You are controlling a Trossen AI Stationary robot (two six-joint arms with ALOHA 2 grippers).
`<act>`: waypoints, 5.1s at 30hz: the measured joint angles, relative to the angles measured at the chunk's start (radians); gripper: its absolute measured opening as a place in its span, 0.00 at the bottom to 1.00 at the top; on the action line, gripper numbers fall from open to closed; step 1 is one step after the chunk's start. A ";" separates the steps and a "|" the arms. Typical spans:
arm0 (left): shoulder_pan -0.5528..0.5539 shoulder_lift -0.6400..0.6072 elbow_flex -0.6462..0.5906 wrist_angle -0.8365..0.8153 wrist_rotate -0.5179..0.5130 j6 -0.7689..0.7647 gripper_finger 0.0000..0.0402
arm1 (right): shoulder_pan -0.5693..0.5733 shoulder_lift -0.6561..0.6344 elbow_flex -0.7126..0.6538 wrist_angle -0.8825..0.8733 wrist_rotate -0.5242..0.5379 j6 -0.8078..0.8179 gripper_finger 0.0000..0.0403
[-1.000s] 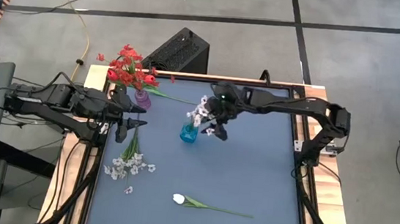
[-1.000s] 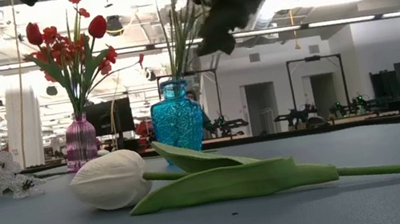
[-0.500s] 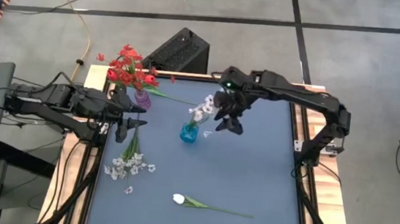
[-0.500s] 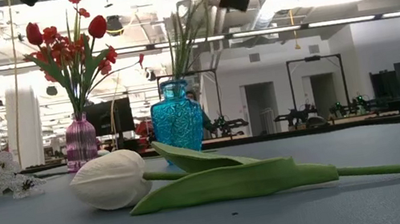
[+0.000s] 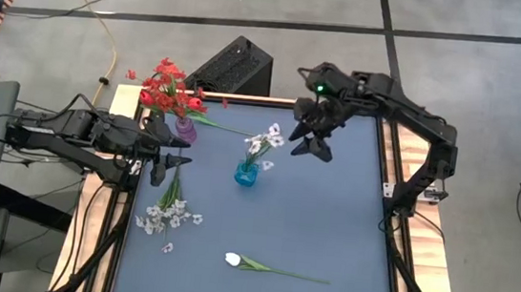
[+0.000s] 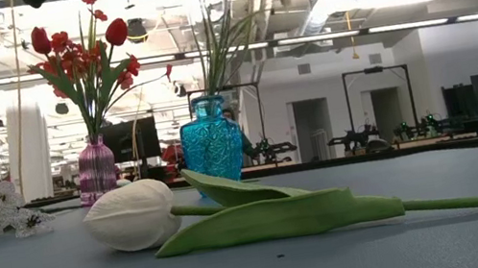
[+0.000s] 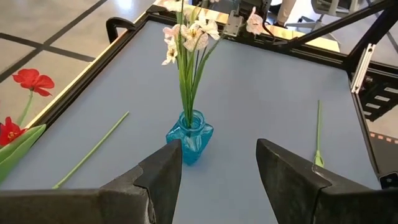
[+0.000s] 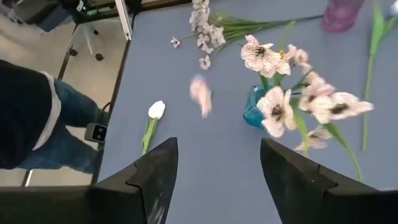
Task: Sort flowers into vase by color
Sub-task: Put the right white flowers into the blue vase, then put the top white tulip into the blue vase
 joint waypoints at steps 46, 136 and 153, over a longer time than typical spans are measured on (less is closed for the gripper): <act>0.000 0.001 0.000 0.001 -0.001 -0.196 0.48 | -0.195 0.684 0.063 0.349 0.339 0.027 0.63; -0.001 0.049 0.000 0.003 0.007 -0.267 0.48 | -0.267 0.786 0.080 -0.001 0.336 -0.358 0.22; -0.001 0.047 0.000 0.002 0.012 -0.256 0.48 | -0.320 0.668 -0.001 0.286 -0.112 -0.262 0.18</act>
